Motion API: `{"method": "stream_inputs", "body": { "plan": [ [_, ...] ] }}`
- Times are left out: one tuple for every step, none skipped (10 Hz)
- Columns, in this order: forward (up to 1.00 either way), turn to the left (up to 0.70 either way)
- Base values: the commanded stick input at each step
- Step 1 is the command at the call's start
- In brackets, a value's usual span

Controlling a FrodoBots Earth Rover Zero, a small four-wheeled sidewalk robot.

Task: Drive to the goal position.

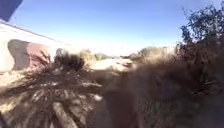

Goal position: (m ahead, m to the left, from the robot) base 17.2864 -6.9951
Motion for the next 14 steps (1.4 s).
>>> {"method": "stream_inputs", "body": {
  "plan": [
    [0.5,0.0],
    [0.5,0.0],
    [0.5,0.0],
    [0.5,0.0],
    [0.5,0.0],
    [0.5,0.0],
    [0.5,0.0],
    [0.5,0.0],
    [0.5,0.0],
    [0.5,0.0],
    [0.5,0.0],
    [0.5,0.0],
    [0.5,0.0],
    [0.5,0.0]
  ]
}}
